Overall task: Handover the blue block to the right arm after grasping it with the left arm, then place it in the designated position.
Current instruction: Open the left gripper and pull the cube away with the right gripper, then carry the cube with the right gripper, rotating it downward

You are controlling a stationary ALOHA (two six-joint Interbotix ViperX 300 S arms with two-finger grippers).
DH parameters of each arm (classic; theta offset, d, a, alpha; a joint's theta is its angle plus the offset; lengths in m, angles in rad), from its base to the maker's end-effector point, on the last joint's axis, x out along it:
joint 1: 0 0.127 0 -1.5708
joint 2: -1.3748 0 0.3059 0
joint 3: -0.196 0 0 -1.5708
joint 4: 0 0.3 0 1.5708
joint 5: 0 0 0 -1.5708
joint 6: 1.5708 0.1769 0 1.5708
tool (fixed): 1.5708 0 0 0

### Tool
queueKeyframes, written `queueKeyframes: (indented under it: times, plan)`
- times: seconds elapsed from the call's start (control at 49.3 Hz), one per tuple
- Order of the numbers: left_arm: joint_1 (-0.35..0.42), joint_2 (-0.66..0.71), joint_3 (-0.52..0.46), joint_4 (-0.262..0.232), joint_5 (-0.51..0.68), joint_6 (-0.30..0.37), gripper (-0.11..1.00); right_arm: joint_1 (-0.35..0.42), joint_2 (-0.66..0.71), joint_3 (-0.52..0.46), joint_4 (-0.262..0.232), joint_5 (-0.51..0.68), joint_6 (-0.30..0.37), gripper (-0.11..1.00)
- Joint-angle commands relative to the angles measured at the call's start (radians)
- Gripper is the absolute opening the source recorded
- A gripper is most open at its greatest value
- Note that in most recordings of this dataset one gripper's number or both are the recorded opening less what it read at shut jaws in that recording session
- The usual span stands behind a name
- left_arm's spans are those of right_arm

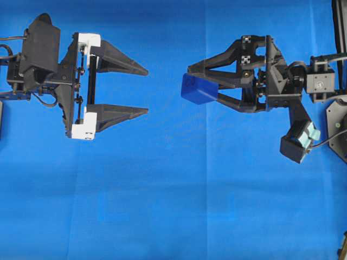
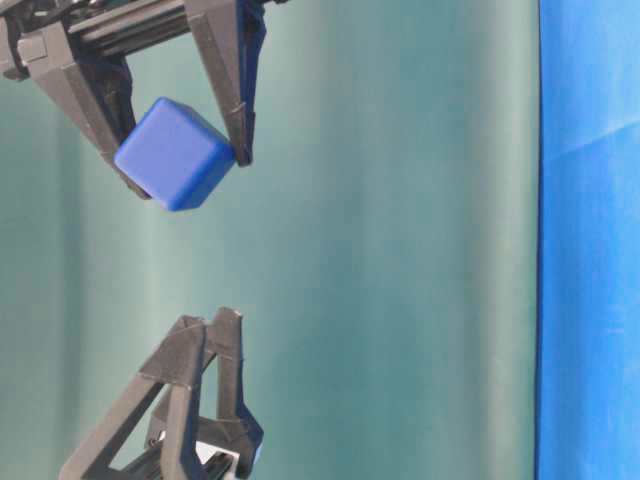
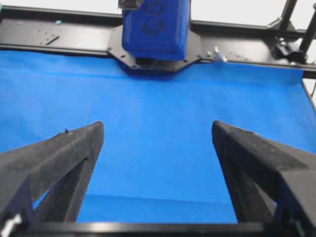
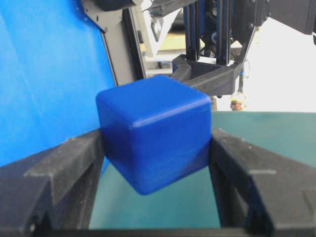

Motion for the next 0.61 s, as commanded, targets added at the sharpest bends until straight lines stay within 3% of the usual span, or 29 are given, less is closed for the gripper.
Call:
queueKeyframes:
  times: [0.0, 0.102, 0.305, 0.589]
  plan:
    - [0.0, -0.017, -0.011, -0.002, -0.005, 0.002, 0.93, 0.003, -0.008, -0.012, 0.044, 0.0, 0.003, 0.55]
    - [0.0, -0.017, -0.012, -0.002, -0.005, 0.003, 0.93, 0.006, -0.009, -0.012, 0.118, 0.011, 0.003, 0.55]
    - [0.0, -0.018, -0.011, -0.002, -0.003, 0.009, 0.93, 0.015, -0.014, -0.011, 0.314, 0.029, 0.003, 0.55]
    - [0.0, -0.018, -0.011, -0.002, -0.005, 0.015, 0.93, 0.023, -0.018, -0.009, 0.655, 0.035, 0.003, 0.55]
